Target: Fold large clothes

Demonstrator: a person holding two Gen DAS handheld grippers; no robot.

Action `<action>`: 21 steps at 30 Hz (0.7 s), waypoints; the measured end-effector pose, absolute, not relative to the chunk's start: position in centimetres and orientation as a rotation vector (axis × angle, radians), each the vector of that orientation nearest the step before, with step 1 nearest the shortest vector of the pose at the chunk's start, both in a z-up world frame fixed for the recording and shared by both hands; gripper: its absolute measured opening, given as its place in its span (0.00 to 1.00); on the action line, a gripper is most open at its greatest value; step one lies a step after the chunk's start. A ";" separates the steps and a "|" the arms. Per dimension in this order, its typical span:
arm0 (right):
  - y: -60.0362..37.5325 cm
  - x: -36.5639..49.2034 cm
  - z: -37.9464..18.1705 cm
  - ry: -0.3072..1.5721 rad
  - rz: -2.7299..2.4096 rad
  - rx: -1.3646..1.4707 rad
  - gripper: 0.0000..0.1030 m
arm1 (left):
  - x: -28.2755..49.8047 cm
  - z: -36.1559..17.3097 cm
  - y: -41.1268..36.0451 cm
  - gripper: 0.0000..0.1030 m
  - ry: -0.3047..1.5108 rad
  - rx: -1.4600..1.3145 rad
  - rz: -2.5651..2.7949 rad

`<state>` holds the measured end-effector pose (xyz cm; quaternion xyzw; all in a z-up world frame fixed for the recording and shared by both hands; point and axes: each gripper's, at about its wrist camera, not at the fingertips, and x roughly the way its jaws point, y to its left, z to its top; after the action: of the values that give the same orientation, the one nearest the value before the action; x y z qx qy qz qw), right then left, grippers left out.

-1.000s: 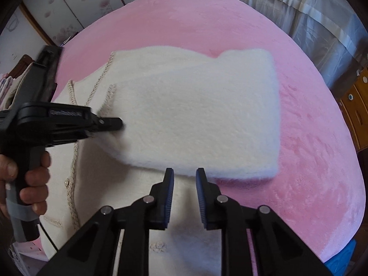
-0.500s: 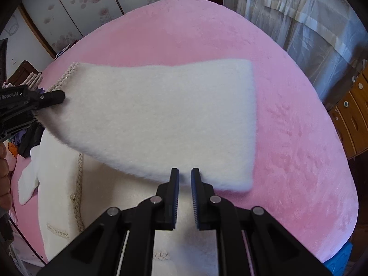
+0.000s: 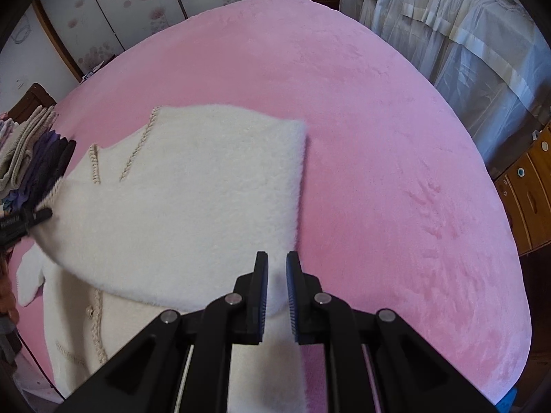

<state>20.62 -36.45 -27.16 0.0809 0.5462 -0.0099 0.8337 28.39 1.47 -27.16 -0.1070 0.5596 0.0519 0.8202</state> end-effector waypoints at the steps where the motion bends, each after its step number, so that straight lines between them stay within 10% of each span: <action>1: -36.5 21.2 -27.4 1.155 -0.020 0.171 0.11 | 28.2 -27.6 1.4 0.15 1.191 -0.225 0.111; 10: -38.5 28.0 -28.9 1.124 -0.029 0.233 0.31 | 28.6 -25.0 0.2 0.15 1.025 -0.200 0.064; 18: -39.2 32.4 -31.6 1.166 -0.006 0.302 0.31 | 29.7 -24.7 -0.1 0.16 0.977 -0.167 0.055; 21: -38.5 32.3 -31.1 1.122 -0.012 0.216 0.13 | 29.3 -25.2 0.5 0.16 0.972 -0.189 0.077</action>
<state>32.27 -38.45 -31.12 0.1021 0.5310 -0.0056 0.8411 29.34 0.49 -25.16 -0.0908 0.4663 0.0370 0.8792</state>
